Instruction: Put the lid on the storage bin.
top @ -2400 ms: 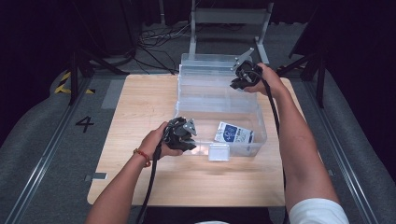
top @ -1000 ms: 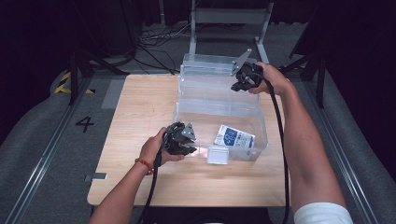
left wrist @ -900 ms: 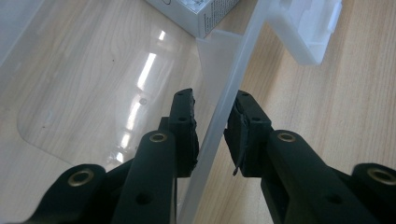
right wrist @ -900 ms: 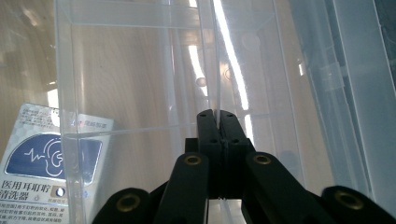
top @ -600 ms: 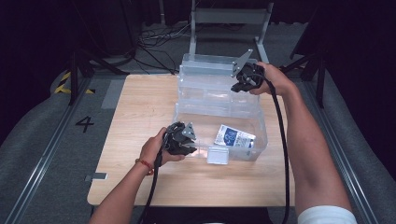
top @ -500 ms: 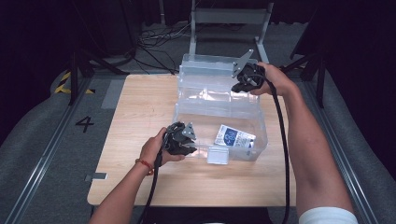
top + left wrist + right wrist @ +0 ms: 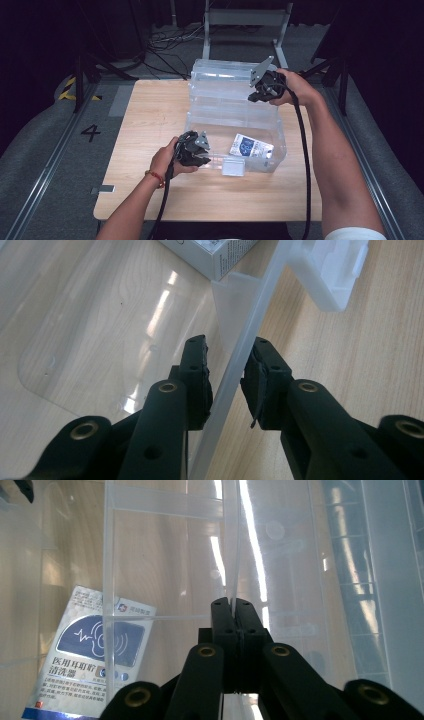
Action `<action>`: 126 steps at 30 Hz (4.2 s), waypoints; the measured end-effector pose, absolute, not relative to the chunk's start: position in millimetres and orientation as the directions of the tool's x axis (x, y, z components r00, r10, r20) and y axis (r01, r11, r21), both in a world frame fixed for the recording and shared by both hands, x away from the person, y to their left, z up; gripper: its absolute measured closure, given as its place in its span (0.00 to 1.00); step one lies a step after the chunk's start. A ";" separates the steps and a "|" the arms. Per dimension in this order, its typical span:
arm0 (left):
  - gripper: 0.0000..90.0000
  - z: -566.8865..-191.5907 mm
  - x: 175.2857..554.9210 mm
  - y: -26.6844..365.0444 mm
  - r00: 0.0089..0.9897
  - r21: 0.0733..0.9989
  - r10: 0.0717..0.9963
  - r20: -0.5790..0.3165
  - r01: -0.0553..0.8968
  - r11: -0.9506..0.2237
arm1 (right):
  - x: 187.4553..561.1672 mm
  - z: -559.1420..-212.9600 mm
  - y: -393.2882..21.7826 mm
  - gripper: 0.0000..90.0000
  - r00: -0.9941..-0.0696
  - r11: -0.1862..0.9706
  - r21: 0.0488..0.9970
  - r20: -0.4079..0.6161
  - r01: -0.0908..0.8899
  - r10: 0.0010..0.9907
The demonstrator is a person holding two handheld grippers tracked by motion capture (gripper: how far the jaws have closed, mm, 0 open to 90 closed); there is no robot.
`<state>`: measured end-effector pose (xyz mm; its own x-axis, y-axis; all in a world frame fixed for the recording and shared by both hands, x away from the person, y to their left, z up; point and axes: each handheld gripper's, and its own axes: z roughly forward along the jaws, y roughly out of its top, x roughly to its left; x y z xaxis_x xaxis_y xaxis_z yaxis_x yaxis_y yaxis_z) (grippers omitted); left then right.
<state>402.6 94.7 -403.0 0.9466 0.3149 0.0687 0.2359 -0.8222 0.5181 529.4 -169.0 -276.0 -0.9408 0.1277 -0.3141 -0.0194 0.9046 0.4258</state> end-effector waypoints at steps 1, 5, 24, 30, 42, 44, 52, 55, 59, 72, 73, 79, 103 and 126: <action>0.79 -402.9 402.6 94.7 0.946 0.518 0.316 0.070 0.237 -0.822 | 528.2 -275.6 -169.4 1.00 -0.941 0.903 0.428 -0.314 -0.022 0.126; 0.79 -403.2 402.3 94.6 0.945 0.520 0.319 0.072 0.237 -0.821 | 523.4 -274.0 -169.8 1.00 -0.944 0.901 0.431 -0.312 -0.040 0.108; 0.79 -403.5 401.8 94.7 0.943 0.524 0.324 0.072 0.241 -0.817 | 497.3 -272.5 -169.8 1.00 -0.941 0.899 0.430 -0.331 -0.081 0.074; 0.79 -403.6 401.3 94.9 0.942 0.525 0.328 0.071 0.244 -0.815 | 490.9 -273.2 -171.2 1.00 -0.941 0.896 0.437 -0.329 -0.077 0.079; 0.78 -404.7 400.0 95.6 0.941 0.539 0.327 0.090 0.230 -0.810 | 475.8 -276.4 -172.2 1.00 -0.936 0.890 0.447 -0.343 -0.090 0.077; 0.78 -404.8 399.8 95.7 0.941 0.541 0.327 0.091 0.230 -0.809 | 475.1 -276.7 -172.9 1.00 -0.936 0.888 0.450 -0.342 -0.090 0.079; 0.77 -405.7 398.7 96.6 0.940 0.554 0.325 0.100 0.219 -0.803 | 464.5 -279.9 -173.9 0.99 -0.937 0.884 0.457 -0.342 -0.101 0.069; 0.77 -406.1 398.0 96.8 0.940 0.557 0.323 0.107 0.213 -0.803 | 462.4 -280.7 -174.4 0.99 -0.934 0.885 0.455 -0.350 -0.100 0.074; 0.77 -406.2 397.6 97.0 0.941 0.557 0.320 0.114 0.206 -0.805 | 459.8 -282.2 -175.9 0.99 -0.938 0.879 0.465 -0.341 -0.103 0.070; 0.75 -409.2 394.1 99.3 0.938 0.591 0.308 0.158 0.160 -0.791 | 449.6 -287.2 -178.1 0.98 -0.937 0.873 0.473 -0.345 -0.121 0.057; 0.75 -409.5 393.6 100.1 0.937 0.597 0.310 0.162 0.157 -0.787 | 449.2 -287.7 -178.5 0.98 -0.938 0.871 0.475 -0.344 -0.124 0.054; 0.74 -410.3 392.9 101.0 0.937 0.608 0.307 0.166 0.148 -0.780 | 441.5 -291.6 -178.1 0.97 -0.936 0.872 0.472 -0.349 -0.131 0.049; 0.60 -356.1 372.5 170.2 0.850 0.752 0.505 0.146 0.237 -0.615 | 431.3 -297.5 -182.7 0.96 -0.923 0.865 0.485 -0.378 -0.125 0.079; 0.88 -293.0 426.6 163.0 0.794 0.881 0.605 0.060 0.243 -0.406 | 428.2 -298.7 -183.0 0.94 -0.913 0.867 0.486 -0.393 -0.108 0.107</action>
<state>426.6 163.0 -293.0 0.7942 0.6047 0.0598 0.2430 -0.4062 0.8809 428.2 -183.0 -298.7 -0.9134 0.1069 -0.3928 -0.1076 0.8671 0.4863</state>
